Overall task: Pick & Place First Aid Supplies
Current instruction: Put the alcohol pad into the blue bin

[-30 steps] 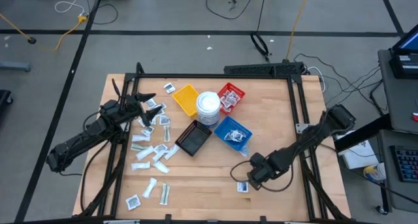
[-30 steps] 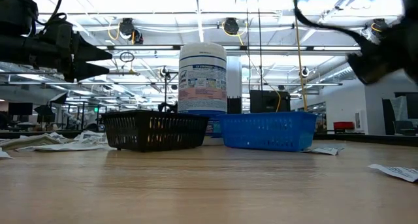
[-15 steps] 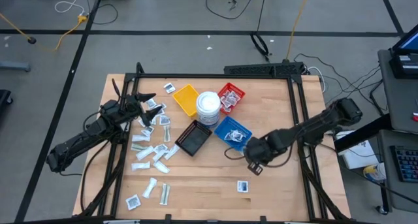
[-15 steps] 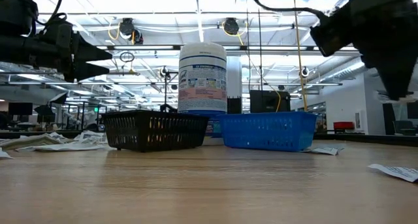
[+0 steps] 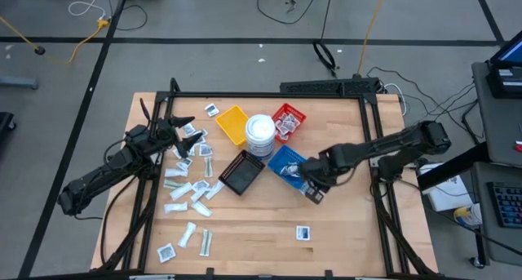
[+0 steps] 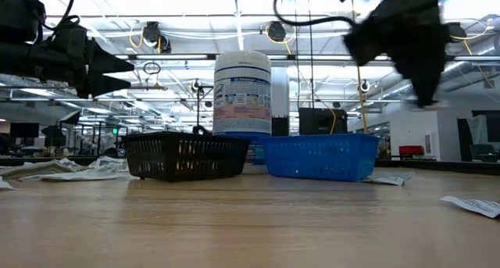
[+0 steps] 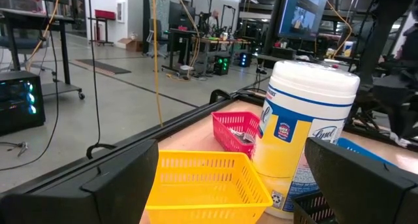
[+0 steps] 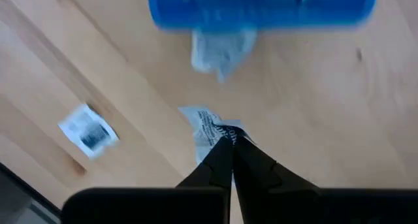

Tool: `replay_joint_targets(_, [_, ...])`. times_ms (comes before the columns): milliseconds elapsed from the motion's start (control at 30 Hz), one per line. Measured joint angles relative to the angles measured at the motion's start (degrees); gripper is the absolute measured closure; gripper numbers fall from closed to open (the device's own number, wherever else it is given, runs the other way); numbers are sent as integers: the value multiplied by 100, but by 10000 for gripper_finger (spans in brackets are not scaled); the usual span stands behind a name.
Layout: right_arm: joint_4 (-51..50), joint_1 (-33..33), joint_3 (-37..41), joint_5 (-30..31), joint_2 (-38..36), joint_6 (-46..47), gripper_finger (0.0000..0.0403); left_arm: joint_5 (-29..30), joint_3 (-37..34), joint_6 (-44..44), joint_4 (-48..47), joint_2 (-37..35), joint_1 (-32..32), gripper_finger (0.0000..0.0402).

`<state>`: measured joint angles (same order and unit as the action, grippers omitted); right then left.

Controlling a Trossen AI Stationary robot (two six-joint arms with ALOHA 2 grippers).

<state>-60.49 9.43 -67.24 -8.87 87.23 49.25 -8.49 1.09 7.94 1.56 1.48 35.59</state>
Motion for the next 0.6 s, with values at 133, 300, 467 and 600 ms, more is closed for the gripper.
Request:
replay_joint_targets(133, [-16,-406,-381,-3,236,-489,403,0,0,0,0,2,-2,9])
replay_joint_targets(300, [-277,-854,-1029,0,790,-1173,403,2,1,0,0,2,0,9])
replay_joint_targets(467, [-683,-1215,-1792,2,1277,-1764,403,0,1,0,0,0,0,9])
replay_joint_targets(600, [-806,-1400,-2159,12,1482,-1986,403,0,-1,0,0,0,-2,9])
